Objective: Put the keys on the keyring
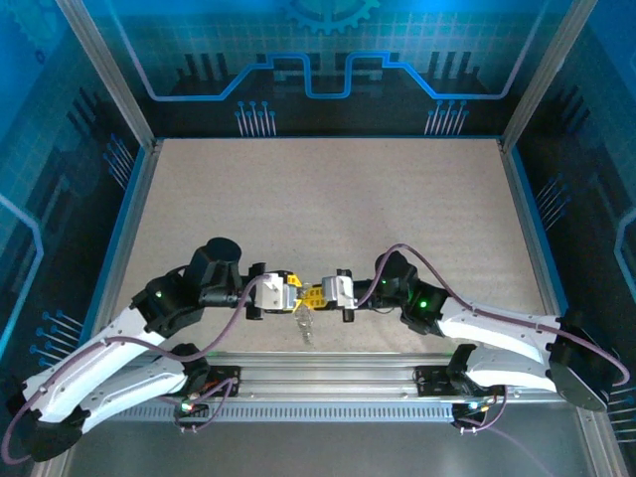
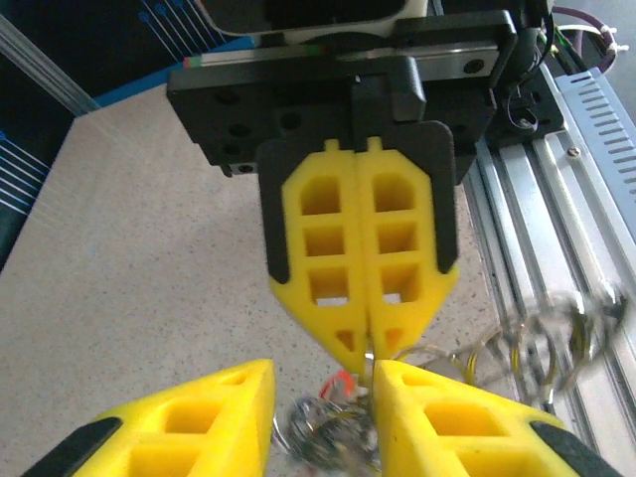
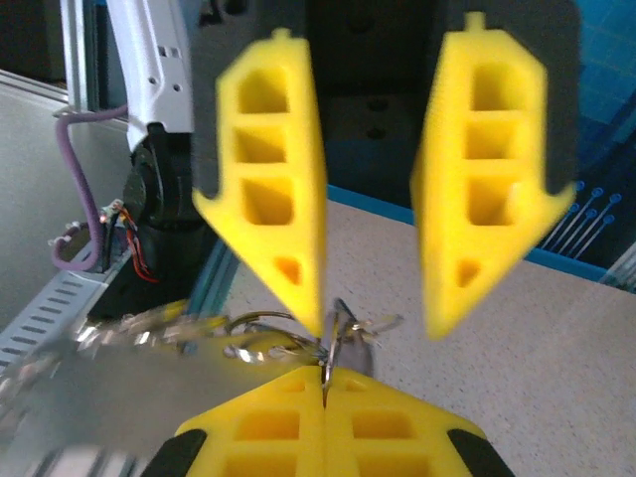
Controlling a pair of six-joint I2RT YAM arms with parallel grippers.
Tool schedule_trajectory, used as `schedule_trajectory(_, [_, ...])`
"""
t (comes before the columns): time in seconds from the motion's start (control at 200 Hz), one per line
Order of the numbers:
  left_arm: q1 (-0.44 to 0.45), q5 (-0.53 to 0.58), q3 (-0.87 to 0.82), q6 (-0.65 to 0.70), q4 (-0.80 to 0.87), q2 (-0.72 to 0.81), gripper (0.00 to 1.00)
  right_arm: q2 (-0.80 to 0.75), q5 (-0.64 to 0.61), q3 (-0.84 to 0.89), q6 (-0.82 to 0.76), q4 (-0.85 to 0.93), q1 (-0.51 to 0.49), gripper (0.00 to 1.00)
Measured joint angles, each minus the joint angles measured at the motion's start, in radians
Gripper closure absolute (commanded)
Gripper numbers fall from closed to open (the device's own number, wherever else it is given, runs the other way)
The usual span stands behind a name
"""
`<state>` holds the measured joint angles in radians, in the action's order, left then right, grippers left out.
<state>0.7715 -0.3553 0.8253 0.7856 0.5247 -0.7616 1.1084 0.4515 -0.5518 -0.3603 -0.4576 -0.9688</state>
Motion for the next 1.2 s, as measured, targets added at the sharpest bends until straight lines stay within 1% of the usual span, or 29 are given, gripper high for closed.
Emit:
schedule_trajectory(0.05, [0.0,0.0,-0.01,-0.001,-0.009,0.015,0.67,0.0,0.0,0.0,0.001,-0.008,-0.001,1.0])
schedule_trajectory(0.195, [0.001,0.001,-0.019,-0.004,-0.014,0.045,0.73,0.0,-0.003,0.0,0.008,-0.034,-0.001,1.0])
schedule_trajectory(0.31, [0.001,0.003,-0.019,-0.013,-0.012,0.057,0.76,-0.001,-0.01,0.0,0.019,-0.046,-0.001,1.0])
schedule_trajectory(0.47, [0.001,0.007,-0.037,-0.032,-0.011,0.108,0.76,-0.003,-0.019,0.001,0.024,-0.053,-0.001,1.0])
schedule_trajectory(0.705, [0.001,0.011,-0.085,-0.074,-0.016,0.234,0.75,-0.003,-0.026,0.002,0.031,-0.056,-0.002,1.0])
schedule_trajectory(0.805, [0.001,0.015,-0.096,-0.084,-0.015,0.253,0.72,-0.003,-0.026,0.002,0.031,-0.062,-0.002,1.0])
schedule_trajectory(0.885, [0.001,0.017,-0.106,-0.097,-0.018,0.251,0.65,-0.003,-0.026,0.002,0.031,-0.068,-0.002,1.0])
schedule_trajectory(0.955, [0.001,0.017,-0.115,-0.107,-0.027,0.241,0.62,-0.003,-0.025,0.002,0.031,-0.071,-0.002,1.0])
schedule_trajectory(1.201, [0.001,0.005,-0.122,-0.103,-0.067,0.151,0.57,-0.003,-0.022,0.002,0.031,-0.077,-0.002,1.0])
